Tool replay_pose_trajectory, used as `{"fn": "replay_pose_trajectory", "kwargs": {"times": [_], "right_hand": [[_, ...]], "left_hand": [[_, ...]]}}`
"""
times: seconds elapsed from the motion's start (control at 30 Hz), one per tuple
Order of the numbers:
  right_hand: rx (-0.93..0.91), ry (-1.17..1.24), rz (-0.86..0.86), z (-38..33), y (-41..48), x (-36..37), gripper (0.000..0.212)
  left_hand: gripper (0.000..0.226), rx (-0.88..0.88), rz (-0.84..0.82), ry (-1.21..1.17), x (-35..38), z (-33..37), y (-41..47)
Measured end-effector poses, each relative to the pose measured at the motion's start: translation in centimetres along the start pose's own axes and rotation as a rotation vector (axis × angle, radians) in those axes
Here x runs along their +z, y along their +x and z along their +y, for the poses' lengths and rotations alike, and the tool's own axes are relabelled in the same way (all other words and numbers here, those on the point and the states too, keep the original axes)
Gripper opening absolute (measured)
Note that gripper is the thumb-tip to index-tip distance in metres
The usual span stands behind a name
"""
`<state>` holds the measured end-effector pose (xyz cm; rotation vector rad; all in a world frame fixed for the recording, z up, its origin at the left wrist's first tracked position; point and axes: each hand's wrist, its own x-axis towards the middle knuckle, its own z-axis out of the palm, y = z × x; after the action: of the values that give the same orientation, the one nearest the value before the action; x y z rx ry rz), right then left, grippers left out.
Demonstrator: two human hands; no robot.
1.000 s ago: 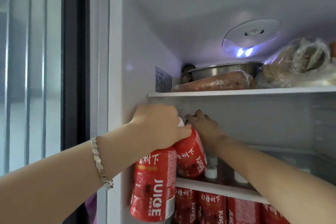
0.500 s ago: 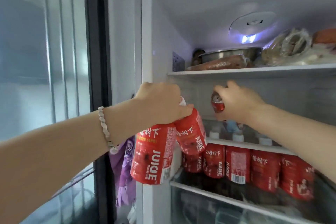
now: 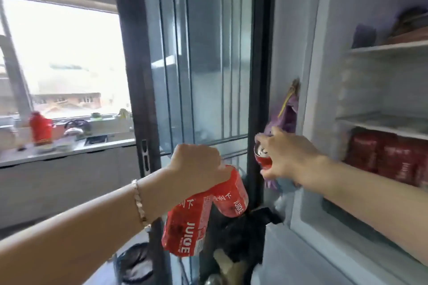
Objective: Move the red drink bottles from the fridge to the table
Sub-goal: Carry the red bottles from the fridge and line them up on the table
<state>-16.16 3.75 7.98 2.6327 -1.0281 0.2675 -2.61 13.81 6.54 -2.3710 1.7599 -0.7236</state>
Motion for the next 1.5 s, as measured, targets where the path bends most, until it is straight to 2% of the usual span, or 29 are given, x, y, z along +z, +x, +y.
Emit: {"fn": "replay_pose_trajectory", "kwargs": {"times": [0.1, 0.3, 0.4, 0.7, 0.83, 1.0, 1.23, 1.4, 1.5], "right_hand": [[-0.161, 0.095, -0.052, -7.7, -1.3, 1.7, 0.066], [-0.528, 0.198, -0.140, -27.7, -6.9, 3.3, 0.061], [-0.696, 0.223, -0.178, -38.2, -11.1, 2.9, 0.065], [-1.202, 0.325, -0.290, -67.6, -28.6, -1.6, 0.066], [-1.439, 0.301, -0.311, -77.6, -35.0, -3.7, 0.073], [-1.682, 0.267, -0.290, -90.4, -42.3, -6.4, 0.079], [-1.953, 0.306, -0.157, -106.1, -49.0, -11.3, 0.070], [-2.069, 0.353, -0.160, -115.4, -54.0, -15.0, 0.069], [-2.105, 0.390, -0.196, -120.3, -57.6, -16.1, 0.078]], "left_hand": [[0.045, -0.094, -0.065, 0.035, 3.0, -4.0, -7.9], [0.048, -0.485, -0.213, -0.007, 9.1, -11.7, -28.0], [0.050, -0.606, -0.288, 0.017, 10.5, -15.6, -39.4], [0.057, -1.032, -0.595, 0.049, 9.5, -23.6, -72.7], [0.051, -1.258, -0.656, 0.031, 8.4, -25.0, -83.3], [0.044, -1.449, -0.737, 0.064, 7.1, -27.4, -94.8], [0.053, -1.753, -0.672, 0.140, 4.8, -32.8, -106.3], [0.054, -1.962, -0.605, 0.194, 3.4, -36.2, -114.0], [0.056, -2.057, -0.590, 0.193, 3.2, -37.3, -118.8]]}}
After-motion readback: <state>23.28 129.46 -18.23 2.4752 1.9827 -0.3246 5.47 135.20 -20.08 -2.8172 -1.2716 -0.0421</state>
